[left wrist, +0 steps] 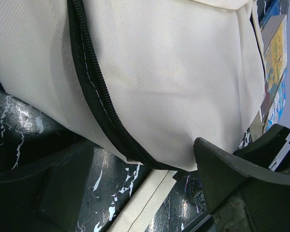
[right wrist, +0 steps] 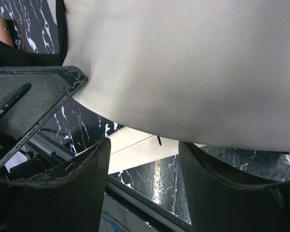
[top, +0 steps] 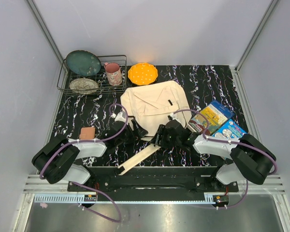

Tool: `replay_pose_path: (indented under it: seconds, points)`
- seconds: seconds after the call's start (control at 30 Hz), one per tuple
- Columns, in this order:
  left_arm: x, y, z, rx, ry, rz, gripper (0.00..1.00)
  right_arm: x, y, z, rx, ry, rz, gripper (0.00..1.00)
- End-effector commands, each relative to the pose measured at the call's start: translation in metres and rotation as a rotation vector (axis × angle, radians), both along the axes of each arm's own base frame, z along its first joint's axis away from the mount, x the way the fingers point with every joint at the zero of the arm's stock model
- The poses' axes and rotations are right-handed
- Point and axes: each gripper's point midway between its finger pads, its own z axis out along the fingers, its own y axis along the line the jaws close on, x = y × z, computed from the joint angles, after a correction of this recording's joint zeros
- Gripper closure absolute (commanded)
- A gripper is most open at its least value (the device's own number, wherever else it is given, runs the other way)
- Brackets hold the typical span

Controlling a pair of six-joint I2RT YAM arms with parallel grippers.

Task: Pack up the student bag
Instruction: Unzip the student bag at the center of the board.

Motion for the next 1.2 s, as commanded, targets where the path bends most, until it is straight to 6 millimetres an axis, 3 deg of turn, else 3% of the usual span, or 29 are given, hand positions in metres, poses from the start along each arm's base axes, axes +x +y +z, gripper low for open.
replay_pose_path:
  seconds: [0.0, 0.07, 0.17, 0.5, 0.97, 1.07, 1.1, 1.17]
  points:
    - [0.012, -0.018, 0.027, -0.085, -0.058, -0.021, 0.14, 0.012, 0.013, 0.01, 0.024, -0.054, -0.016, 0.39]
    - [0.012, -0.016, 0.025, -0.073, -0.058, -0.022, 0.17, 0.013, 0.014, 0.009, 0.025, -0.055, -0.016, 0.5]
    - [0.013, -0.017, 0.026, -0.07, -0.06, -0.023, 0.2, 0.015, 0.016, 0.008, 0.022, -0.059, -0.011, 0.56]
    - [0.012, -0.012, 0.027, -0.054, -0.07, -0.023, 0.22, 0.033, 0.008, 0.009, 0.015, -0.105, -0.123, 0.58]
    - [0.012, -0.013, 0.027, -0.053, -0.072, -0.024, 0.23, 0.038, 0.008, 0.0, 0.104, -0.106, -0.208, 0.78]
    - [0.012, -0.013, 0.026, -0.051, -0.07, -0.026, 0.23, 0.038, 0.008, 0.001, 0.105, -0.107, -0.209, 0.85]
    - [0.012, -0.014, 0.027, -0.054, -0.072, -0.025, 0.23, 0.038, 0.008, 0.002, 0.108, -0.108, -0.207, 0.97]
    - [0.012, -0.014, 0.027, -0.053, -0.072, -0.027, 0.25, 0.035, 0.008, 0.003, 0.105, -0.113, -0.196, 1.0]
